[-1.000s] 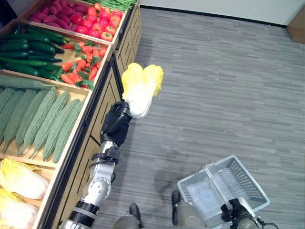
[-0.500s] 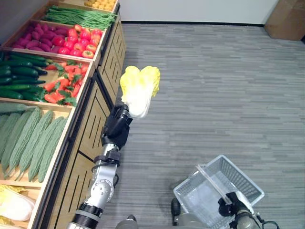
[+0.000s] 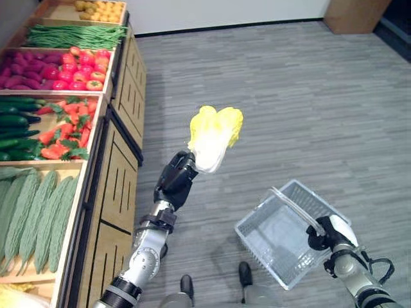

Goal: Get the vegetables into the basket

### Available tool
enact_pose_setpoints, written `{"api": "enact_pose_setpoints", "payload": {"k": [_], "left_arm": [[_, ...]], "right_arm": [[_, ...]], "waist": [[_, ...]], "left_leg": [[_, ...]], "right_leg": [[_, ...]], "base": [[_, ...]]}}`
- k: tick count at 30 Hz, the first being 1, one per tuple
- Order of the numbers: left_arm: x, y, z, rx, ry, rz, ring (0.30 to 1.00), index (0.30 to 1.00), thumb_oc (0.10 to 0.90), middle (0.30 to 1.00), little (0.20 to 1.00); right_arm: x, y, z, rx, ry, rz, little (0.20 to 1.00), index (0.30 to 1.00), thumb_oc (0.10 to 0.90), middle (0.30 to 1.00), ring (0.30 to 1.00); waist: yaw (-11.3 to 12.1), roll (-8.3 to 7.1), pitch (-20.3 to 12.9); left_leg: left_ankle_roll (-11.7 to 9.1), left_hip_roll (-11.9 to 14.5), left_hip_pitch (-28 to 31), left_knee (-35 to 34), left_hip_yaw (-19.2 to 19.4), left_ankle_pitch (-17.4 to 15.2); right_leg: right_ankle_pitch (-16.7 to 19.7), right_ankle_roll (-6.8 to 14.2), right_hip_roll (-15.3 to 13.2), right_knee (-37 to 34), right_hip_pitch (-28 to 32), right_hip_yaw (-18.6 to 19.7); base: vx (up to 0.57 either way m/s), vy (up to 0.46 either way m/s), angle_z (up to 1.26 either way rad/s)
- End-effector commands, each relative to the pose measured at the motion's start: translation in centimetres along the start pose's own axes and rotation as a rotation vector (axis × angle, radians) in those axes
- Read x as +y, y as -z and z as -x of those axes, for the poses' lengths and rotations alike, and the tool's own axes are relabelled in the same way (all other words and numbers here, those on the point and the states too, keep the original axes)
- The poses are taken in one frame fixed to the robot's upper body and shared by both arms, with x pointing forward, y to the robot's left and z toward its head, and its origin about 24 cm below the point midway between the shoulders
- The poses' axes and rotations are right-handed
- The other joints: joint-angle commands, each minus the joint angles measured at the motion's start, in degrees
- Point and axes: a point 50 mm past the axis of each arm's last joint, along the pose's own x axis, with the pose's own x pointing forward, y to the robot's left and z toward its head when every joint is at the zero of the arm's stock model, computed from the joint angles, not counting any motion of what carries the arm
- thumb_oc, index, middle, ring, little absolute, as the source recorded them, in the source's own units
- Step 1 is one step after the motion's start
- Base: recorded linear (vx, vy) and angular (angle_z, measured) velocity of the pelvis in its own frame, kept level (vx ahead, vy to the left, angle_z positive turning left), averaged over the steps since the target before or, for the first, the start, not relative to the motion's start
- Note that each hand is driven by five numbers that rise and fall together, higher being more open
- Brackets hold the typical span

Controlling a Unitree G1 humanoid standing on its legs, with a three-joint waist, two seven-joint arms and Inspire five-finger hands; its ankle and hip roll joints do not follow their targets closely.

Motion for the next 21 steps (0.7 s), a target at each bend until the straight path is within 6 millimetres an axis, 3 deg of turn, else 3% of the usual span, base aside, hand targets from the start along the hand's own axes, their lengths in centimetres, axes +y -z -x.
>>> {"api": "enact_pose_setpoints", "payload": {"k": [1, 11, 18, 21], "left_arm": [[-4.4, -2.2, -2.0, -0.104, 0.263, -0.057, 0.300, 0.300, 0.400, 0.300, 0.300], [-4.9, -1.7, -2.5, 0.045, 0.366, -0.258, 0.300, 0.300, 0.400, 0.300, 0.300], [-5.1, -0.9, -3.2, 0.138, 0.420, -0.396, 0.300, 0.300, 0.400, 0.300, 0.300], [-5.0, -0.6, -3.7, 0.182, 0.432, -0.501, 0.300, 0.300, 0.400, 0.300, 0.300]], "right_arm": [[-6.6, -7.1, -2.6, -0.255, 0.252, -0.049, 0.300, 0.300, 0.400, 0.300, 0.300], [-10.4, -14.8, -3.6, -0.459, 0.328, -0.077, 0.300, 0.300, 0.400, 0.300, 0.300], [-11.3, -18.9, -3.2, -0.572, 0.337, -0.118, 0.300, 0.300, 0.400, 0.300, 0.300], [-11.8, -21.6, -2.5, -0.664, 0.347, -0.149, 0.300, 0.300, 0.400, 0.300, 0.300]], "waist": [[2.0, -2.79, -4.7], [2.5, -2.39, -5.9], [2.4, -1.93, -6.2], [2.4, -1.74, -6.3]], "left_leg": [[-2.4, 2.0, -0.8, 0.1, -1.0, 0.5], [-2.5, 1.7, 0.3, 0.1, -0.4, -0.2], [-2.8, 1.9, 0.5, 0.1, -0.7, -0.3], [-2.9, 2.0, 0.5, 0.1, -0.7, -0.2]], "right_leg": [[-3.5, 2.4, 0.3, 2.4, 1.9, -1.9], [-2.7, 2.8, -0.1, 0.6, 3.2, -1.6], [-2.6, 2.6, 0.1, 0.3, 3.7, -2.0], [-2.7, 2.6, 0.3, 0.3, 3.8, -2.1]], "base": [[0.01, 0.063, -0.24], [0.02, 0.019, -0.07], [0.01, -0.003, 0.03], [0.00, 0.000, 0.00]]}}
